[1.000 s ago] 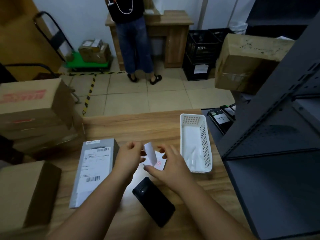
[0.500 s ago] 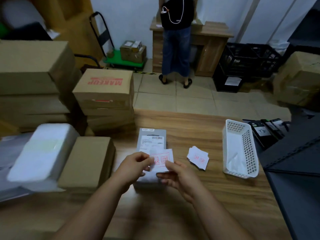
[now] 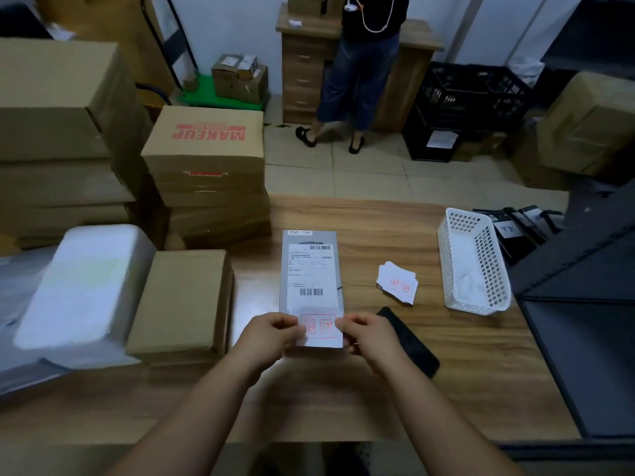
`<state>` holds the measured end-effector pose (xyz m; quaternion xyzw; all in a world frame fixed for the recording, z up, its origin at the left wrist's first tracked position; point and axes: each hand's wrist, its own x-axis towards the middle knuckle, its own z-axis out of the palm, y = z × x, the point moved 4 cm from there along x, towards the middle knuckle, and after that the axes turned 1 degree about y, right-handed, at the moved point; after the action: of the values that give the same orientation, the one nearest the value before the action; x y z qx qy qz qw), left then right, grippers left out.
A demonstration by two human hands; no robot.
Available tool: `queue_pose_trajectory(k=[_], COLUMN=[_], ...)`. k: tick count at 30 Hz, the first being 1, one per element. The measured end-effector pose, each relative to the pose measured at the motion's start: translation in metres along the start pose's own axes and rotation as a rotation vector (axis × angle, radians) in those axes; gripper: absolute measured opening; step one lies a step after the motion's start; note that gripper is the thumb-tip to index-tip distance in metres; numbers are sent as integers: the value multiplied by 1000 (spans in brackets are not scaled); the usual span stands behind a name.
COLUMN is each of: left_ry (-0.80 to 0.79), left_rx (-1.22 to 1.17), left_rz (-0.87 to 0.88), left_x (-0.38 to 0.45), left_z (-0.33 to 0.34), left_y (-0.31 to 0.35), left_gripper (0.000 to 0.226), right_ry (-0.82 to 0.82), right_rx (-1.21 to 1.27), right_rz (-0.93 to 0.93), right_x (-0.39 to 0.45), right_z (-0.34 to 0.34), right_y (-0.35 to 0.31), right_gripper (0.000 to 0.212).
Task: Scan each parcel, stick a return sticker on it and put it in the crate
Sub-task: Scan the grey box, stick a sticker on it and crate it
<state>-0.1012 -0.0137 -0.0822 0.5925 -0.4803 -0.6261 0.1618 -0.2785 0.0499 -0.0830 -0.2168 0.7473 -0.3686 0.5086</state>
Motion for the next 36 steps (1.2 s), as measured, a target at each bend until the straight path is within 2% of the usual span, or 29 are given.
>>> queue_pose_trajectory(k=[2,4,6,9,11,13,20,28,33,36], left_ry=[72,179,224,232,209,207,211,208,267,246], left_rx=[-111,-83,69,453,694,795,801,816,918,1063], left_rz=[-25,61,200,393,453,488,518,520,631,626], left_x=[5,13,20,30,34,36,39,45,45,49], left_z=[0,-5,-8,-4,1,2,0,0,12,18], left_y=[-2,-2,-1,-4,-9,-13,-14,-13,-4,-2], left_gripper=[32,37,31,27,28,23,28,32,31,35], right_ry=[51,65,33,4,-6,-1,-21,123,196,214], right_rx=[-50,-106,-134,-171,-161,-170,-186,-364,-514,-641], right_rz=[-8,3,14,25,32,31,7,-78,-135,-200], right_x=[13,25,36,46,49,52,57,64,66,63], right_z=[-8,-16,-19,-18,-15,-13,-6,2,7,9], right_y=[0,-1,0,0,0,-1,-3,-3,0,-1], right_gripper=[11,12,13,12,11,12,12,10,13,16])
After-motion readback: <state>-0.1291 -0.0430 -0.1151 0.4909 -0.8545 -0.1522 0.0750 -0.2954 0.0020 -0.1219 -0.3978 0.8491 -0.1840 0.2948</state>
